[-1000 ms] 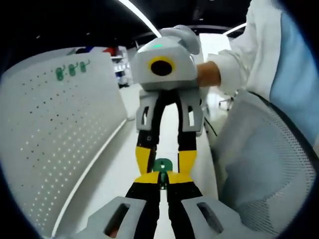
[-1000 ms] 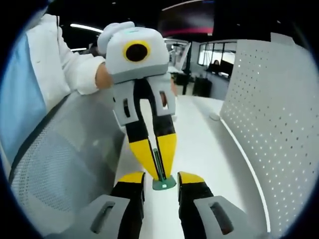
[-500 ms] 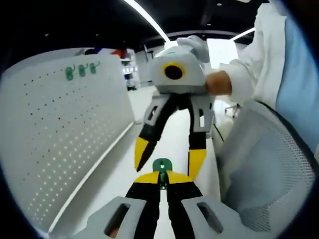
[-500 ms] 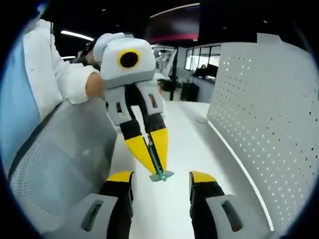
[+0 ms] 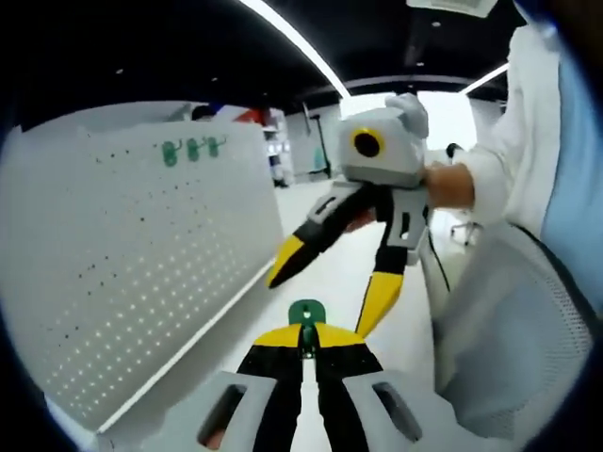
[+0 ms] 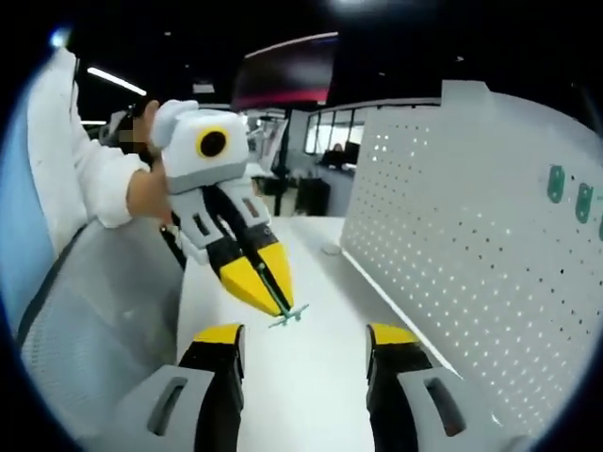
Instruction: Insert the hook assembly into the mounting plate slot until the hook locks in place.
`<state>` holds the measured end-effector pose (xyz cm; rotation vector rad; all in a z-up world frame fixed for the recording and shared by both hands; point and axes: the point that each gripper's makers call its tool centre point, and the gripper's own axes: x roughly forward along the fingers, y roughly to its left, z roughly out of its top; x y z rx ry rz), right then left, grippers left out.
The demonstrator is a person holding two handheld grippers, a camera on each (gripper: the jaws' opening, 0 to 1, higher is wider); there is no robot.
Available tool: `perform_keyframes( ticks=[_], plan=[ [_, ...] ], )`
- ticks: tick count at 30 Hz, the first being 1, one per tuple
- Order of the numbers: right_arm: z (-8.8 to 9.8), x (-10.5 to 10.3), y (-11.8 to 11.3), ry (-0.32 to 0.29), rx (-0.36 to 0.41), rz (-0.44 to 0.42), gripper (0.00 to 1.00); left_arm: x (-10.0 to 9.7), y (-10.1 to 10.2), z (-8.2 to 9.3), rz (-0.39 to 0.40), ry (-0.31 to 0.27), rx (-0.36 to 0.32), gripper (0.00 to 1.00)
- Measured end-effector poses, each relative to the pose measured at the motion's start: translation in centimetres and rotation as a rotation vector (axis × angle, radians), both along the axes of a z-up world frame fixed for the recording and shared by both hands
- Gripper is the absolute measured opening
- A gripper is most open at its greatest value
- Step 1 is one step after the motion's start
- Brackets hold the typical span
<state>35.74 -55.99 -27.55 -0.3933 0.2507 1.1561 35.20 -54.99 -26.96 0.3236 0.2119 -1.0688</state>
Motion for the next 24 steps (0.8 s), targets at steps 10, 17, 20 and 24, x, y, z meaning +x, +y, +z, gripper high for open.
perform_keyframes(
  ticks=[10,17,20,24],
  plan=[
    [2.1,-0.1,-0.6,-0.022,0.011,-0.062,0.52,1.0,0.1,2.2,0.089,-0.032,-0.046,0.03],
    [3.8,-0.6,-1.0,-0.034,0.02,-0.094,0.51,0.8,0.1,3.9,0.127,-0.037,-0.082,0.03],
    [4.5,-1.1,-1.3,-0.046,0.024,-0.11,0.51,0.5,0.0,4.8,0.144,-0.044,-0.104,0.03],
    [5.6,-1.4,-1.8,-0.055,0.043,-0.144,0.51,0.2,-0.2,5.9,0.171,-0.056,-0.129,0.03]
  ],
)
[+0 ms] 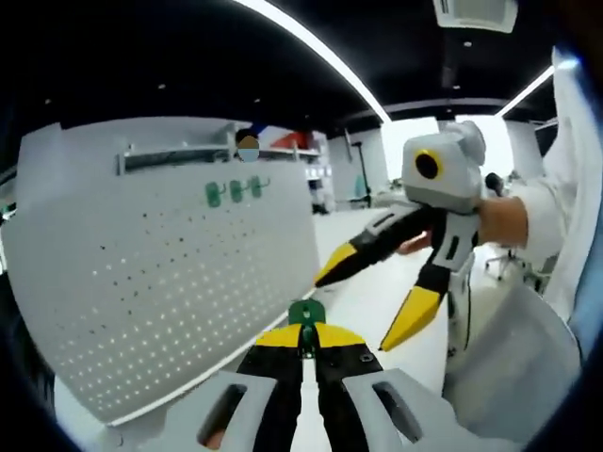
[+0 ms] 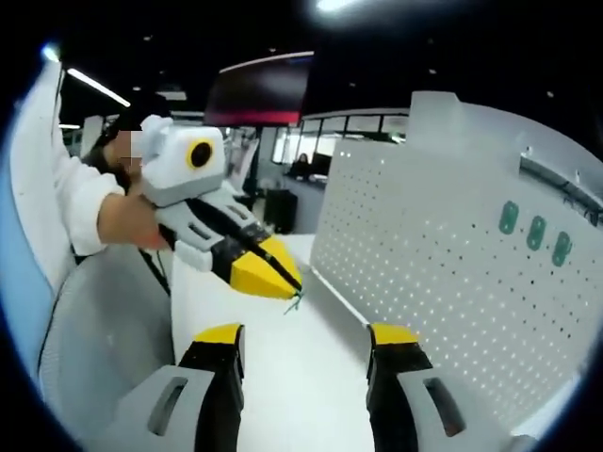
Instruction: Insert the hook assembly into the mounting plate slot until the hook locks in place.
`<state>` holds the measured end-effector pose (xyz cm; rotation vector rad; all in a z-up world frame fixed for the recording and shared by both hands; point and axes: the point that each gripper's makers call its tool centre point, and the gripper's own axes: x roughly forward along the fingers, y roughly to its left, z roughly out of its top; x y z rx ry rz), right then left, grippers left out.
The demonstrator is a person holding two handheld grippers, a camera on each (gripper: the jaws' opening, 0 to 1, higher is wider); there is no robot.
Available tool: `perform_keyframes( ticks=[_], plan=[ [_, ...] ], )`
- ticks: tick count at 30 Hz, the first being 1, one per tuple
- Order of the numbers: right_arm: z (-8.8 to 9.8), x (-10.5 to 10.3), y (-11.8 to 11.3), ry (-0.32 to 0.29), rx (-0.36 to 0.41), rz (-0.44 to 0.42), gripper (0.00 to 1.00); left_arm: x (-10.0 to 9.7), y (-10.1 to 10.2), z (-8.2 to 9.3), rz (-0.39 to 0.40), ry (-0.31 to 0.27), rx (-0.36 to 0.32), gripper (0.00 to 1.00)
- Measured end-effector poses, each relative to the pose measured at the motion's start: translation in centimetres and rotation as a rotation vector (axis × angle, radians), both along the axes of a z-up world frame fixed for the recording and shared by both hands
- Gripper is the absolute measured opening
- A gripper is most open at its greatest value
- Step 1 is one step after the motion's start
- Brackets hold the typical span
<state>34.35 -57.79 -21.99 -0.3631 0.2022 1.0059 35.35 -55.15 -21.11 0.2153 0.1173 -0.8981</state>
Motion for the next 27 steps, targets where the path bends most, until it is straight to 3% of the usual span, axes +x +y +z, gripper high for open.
perform_keyframes(
  ticks=[16,19,27],
  plan=[
    [2.9,0.3,-1.5,-0.063,0.058,-0.107,0.52,1.4,0.2,2.5,0.131,-0.034,-0.088,0.03],
    [3.2,0.4,-2.7,-0.073,0.065,-0.133,0.54,1.8,-0.3,3.1,0.157,-0.037,-0.121,0.03],
    [4.3,0.5,-5.8,-0.098,0.102,-0.184,0.6,3.2,-1.9,4.1,0.216,-0.049,-0.131,0.03]
  ],
)
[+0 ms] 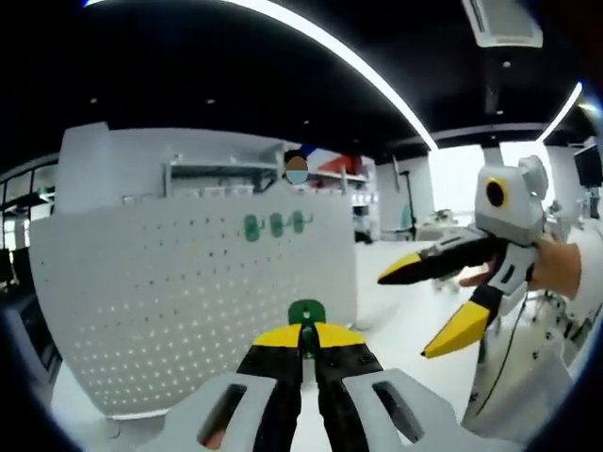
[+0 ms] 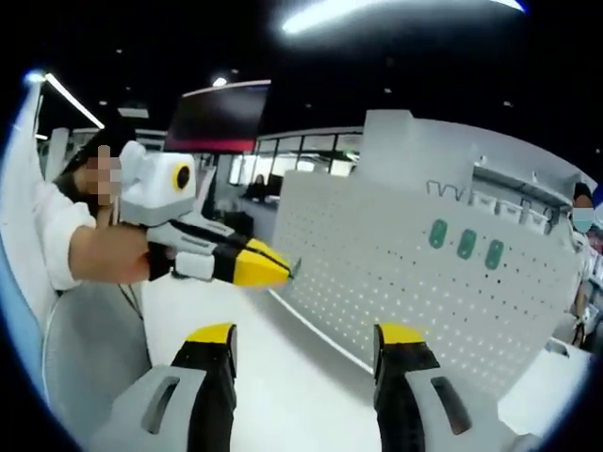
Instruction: Insert the hook assembly into the mounting plate slot until the hook locks in place.
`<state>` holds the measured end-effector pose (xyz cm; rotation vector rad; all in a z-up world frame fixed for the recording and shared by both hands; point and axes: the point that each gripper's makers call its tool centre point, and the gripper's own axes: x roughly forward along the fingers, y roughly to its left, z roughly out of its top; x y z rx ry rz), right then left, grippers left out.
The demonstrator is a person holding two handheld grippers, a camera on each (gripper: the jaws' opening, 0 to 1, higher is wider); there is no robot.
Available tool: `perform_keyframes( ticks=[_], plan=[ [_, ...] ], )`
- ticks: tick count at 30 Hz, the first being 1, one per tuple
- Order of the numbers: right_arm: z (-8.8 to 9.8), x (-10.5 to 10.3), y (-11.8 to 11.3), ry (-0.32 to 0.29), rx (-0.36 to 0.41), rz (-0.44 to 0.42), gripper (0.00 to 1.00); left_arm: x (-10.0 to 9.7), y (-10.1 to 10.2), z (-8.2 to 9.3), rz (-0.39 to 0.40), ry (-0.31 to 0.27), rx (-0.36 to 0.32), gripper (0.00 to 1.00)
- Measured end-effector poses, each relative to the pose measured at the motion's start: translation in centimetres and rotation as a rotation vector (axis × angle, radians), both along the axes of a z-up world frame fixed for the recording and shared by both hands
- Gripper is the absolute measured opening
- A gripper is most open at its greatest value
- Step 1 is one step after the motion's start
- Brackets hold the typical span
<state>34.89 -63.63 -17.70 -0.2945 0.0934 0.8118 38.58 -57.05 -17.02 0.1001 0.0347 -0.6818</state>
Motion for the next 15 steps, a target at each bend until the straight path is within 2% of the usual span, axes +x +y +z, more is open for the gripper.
perform_keyframes(
  ticks=[5,15],
  plan=[
    [0.5,0.6,-2.0,-0.017,0.011,-0.016,0.65,1.6,-0.8,0.9,0.037,-0.022,-0.008,0.03],
    [0.5,1.9,-3.7,-0.045,0.012,-0.02,0.76,5.6,-1.6,2.5,0.137,-0.074,-0.048,0.03]
  ],
)
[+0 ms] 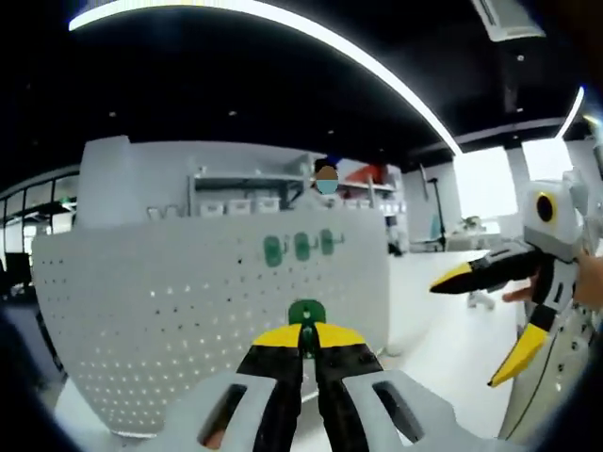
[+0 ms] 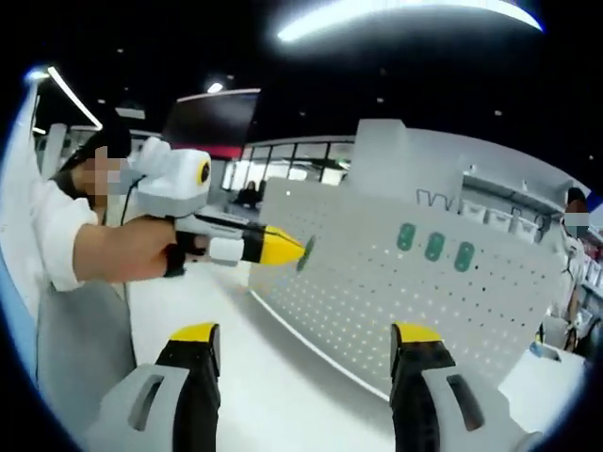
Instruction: Insert the hook assembly into the mounting plate slot until the hook locks in place.
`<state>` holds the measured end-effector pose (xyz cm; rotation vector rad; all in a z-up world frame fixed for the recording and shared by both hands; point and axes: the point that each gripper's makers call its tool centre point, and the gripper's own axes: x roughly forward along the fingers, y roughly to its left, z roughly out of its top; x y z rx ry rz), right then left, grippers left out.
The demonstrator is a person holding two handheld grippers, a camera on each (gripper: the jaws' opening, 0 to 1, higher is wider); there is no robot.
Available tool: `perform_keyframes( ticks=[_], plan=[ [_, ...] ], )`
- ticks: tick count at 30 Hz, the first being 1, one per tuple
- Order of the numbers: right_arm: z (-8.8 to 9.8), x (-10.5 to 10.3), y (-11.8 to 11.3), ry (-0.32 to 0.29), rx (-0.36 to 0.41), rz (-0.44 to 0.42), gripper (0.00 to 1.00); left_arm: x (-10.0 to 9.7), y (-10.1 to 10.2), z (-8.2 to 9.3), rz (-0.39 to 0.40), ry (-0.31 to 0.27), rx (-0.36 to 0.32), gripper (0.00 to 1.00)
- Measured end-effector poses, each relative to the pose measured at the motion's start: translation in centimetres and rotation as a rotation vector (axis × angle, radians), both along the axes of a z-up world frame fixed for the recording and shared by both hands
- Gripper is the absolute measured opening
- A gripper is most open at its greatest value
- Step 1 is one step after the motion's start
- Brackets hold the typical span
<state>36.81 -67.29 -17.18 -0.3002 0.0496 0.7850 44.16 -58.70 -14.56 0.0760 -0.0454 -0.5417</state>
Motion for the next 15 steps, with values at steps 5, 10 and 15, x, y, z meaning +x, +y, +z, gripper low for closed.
perform_keyframes(
  ticks=[5,10,15],
  plan=[
    [0.3,0.9,-0.6,-0.02,0.001,-0.001,0.8,1.9,-0.4,0.7,0.066,-0.034,-0.018,0.03],
    [0.7,1.7,-1.1,-0.036,0.014,-0.001,0.8,3.5,-0.5,1.1,0.122,-0.057,-0.046,0.03],
    [0.3,2.6,-1.5,-0.033,0.017,0.0,0.8,5.3,-0.3,1.5,0.171,-0.083,-0.068,0.03]
  ],
)
